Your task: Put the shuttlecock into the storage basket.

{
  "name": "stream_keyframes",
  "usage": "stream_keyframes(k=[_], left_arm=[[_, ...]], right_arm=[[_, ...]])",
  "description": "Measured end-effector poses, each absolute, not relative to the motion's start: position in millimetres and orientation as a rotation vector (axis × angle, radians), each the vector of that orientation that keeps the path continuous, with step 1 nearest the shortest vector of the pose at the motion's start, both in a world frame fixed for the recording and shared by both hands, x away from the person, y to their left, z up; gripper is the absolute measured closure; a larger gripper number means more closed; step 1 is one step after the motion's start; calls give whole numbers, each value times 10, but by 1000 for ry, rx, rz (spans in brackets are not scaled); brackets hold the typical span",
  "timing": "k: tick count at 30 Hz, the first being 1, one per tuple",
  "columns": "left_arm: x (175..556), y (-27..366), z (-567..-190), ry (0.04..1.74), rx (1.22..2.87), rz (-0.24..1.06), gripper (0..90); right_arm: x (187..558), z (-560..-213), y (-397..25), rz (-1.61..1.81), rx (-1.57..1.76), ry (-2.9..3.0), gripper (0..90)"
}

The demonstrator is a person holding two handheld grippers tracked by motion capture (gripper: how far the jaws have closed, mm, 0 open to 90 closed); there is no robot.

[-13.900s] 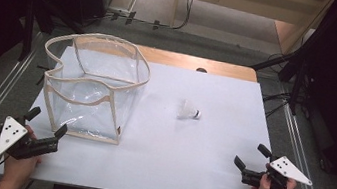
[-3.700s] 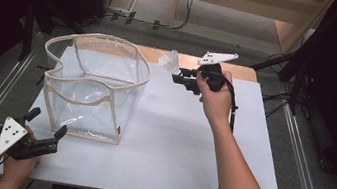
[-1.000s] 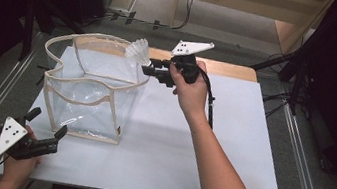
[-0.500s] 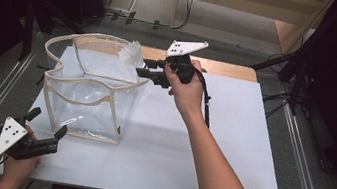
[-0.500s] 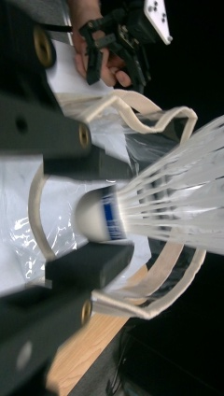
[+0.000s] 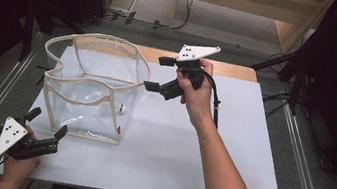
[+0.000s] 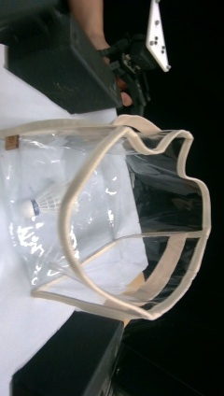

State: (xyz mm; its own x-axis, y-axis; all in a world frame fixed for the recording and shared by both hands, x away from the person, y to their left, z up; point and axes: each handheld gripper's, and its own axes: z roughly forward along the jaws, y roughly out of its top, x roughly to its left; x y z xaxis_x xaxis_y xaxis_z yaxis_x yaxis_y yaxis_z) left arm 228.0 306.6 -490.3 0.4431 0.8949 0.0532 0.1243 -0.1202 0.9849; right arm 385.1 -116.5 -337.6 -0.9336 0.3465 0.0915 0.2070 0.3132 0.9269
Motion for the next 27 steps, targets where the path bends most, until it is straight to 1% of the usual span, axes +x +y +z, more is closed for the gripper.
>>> stream_keyframes(k=[27], left_arm=[[2276, 3072, -4902, 925, 1564, 854, 23]], right_arm=[[3684, -3709, -1532, 1626, 658, 2329, 0]])
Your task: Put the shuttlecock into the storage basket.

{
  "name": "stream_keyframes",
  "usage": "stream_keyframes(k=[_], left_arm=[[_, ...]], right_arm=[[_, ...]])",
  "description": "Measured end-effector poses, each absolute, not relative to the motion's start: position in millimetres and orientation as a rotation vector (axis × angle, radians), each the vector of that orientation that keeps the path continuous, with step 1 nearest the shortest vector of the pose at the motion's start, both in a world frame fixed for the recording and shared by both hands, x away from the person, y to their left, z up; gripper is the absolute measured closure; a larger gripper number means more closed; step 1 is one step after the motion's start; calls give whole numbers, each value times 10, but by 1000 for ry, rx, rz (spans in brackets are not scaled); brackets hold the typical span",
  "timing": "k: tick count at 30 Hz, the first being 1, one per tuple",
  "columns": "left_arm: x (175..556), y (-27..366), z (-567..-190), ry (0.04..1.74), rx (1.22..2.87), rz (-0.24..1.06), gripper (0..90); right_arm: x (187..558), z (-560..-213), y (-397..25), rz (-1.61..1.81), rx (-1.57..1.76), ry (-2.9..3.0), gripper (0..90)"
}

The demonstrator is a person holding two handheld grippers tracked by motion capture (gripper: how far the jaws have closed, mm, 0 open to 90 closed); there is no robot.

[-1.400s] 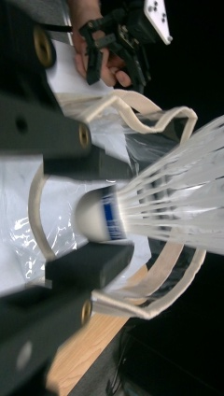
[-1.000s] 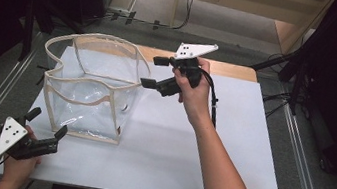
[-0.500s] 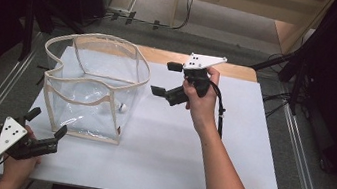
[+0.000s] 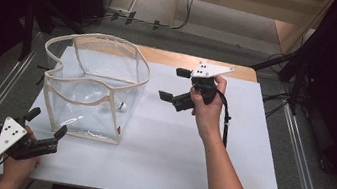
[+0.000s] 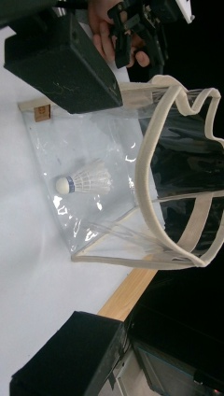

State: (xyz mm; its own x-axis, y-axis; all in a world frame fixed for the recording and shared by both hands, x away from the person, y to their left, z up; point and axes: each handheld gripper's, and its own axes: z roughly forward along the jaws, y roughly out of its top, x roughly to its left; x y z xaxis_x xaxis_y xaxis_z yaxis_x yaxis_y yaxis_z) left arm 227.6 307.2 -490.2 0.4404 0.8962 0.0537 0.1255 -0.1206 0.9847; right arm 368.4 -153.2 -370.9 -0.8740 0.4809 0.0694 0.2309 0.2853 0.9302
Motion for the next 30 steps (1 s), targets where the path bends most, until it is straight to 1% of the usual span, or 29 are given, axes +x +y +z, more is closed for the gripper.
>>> stream_keyframes(k=[30], left_arm=[[2277, 3069, -4903, 923, 1567, 857, 23]], right_arm=[[3409, -4125, -1887, 1605, 744, 2271, 0]])
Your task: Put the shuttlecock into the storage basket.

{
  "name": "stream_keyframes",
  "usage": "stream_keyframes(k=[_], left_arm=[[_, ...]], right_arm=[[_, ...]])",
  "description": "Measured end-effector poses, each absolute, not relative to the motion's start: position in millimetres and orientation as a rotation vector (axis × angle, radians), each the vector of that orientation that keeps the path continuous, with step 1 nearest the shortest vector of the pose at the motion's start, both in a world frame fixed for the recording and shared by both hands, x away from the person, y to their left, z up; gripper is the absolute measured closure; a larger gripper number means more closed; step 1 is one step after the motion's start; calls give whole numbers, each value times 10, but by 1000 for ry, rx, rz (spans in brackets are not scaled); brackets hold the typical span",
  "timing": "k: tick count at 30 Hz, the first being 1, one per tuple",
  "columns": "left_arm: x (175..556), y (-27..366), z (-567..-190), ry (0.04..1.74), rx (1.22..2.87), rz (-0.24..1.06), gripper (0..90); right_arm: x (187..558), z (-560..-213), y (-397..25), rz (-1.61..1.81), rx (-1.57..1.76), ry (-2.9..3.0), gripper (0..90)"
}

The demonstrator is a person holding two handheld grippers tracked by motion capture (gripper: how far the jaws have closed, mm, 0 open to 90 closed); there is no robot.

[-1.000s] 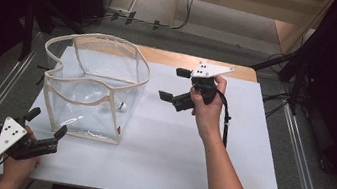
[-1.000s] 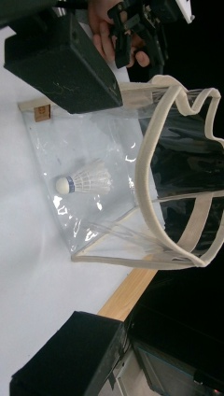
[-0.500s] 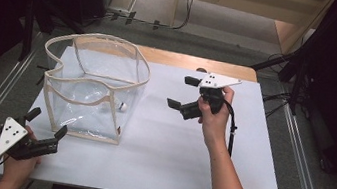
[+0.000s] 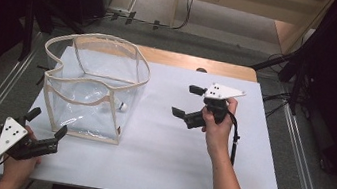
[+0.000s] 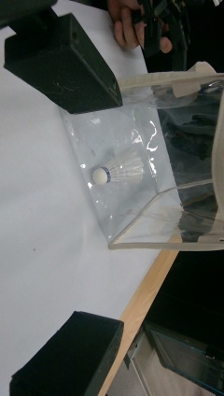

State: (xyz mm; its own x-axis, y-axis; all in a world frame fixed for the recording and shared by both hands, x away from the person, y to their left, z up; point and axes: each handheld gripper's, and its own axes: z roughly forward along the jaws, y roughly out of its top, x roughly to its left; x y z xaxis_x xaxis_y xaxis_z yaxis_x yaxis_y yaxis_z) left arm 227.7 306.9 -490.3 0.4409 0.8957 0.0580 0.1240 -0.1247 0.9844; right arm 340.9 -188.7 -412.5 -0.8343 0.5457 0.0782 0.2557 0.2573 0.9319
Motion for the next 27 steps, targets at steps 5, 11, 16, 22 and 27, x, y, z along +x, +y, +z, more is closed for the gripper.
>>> stream_keyframes(k=[5, 11, 16, 22, 27], left_arm=[[2277, 3068, -4904, 922, 1567, 857, 23], [2277, 3065, -4904, 925, 1566, 860, 23], [2275, 3065, -4904, 923, 1570, 860, 23], [2275, 3064, -4904, 922, 1571, 860, 23], [2275, 3063, -4904, 921, 1572, 861, 23]], right_arm=[[3360, -4186, -1950, 1605, 760, 2261, 0], [3298, -4255, -2059, 1608, 785, 2238, 0], [3246, -4320, -2178, 1604, 822, 2220, 0], [3178, -4397, -2314, 1599, 855, 2203, 0], [3108, -4478, -2434, 1606, 888, 2181, 0]])
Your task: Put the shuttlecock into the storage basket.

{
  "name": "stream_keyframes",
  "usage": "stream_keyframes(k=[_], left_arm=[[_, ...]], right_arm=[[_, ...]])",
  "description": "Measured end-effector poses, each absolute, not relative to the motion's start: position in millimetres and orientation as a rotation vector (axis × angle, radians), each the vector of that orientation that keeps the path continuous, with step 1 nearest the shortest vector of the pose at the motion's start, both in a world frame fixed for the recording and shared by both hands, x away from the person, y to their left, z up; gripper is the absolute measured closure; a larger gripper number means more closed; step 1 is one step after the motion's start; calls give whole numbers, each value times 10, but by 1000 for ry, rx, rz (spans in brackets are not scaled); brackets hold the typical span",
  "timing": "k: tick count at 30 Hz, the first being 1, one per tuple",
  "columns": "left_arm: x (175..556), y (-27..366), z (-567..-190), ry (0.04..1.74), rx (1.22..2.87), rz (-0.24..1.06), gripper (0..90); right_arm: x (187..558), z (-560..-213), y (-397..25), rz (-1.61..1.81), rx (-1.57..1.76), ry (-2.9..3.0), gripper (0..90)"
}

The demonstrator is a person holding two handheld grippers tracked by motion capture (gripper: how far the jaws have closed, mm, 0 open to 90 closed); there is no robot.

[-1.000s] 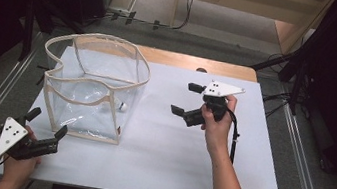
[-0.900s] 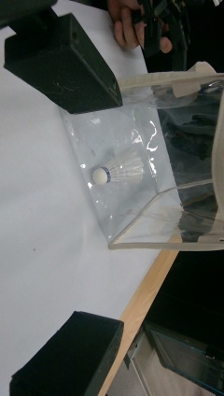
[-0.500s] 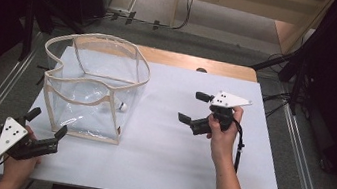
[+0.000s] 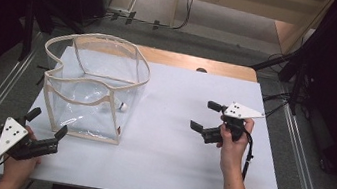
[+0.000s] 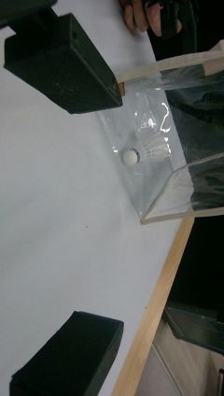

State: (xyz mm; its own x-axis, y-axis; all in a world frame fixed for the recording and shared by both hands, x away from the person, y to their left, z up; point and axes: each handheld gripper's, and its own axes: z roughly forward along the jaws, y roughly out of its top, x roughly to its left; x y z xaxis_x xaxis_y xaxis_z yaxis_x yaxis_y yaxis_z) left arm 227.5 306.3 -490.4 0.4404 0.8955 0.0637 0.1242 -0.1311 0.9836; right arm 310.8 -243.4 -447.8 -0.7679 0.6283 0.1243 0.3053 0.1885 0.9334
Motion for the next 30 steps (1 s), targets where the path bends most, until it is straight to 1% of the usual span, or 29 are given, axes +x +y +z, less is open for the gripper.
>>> stream_keyframes(k=[30], left_arm=[[2273, 3057, -4905, 920, 1577, 866, 23]], right_arm=[[2737, -4790, -3040, 1544, 1063, 2091, 0]])
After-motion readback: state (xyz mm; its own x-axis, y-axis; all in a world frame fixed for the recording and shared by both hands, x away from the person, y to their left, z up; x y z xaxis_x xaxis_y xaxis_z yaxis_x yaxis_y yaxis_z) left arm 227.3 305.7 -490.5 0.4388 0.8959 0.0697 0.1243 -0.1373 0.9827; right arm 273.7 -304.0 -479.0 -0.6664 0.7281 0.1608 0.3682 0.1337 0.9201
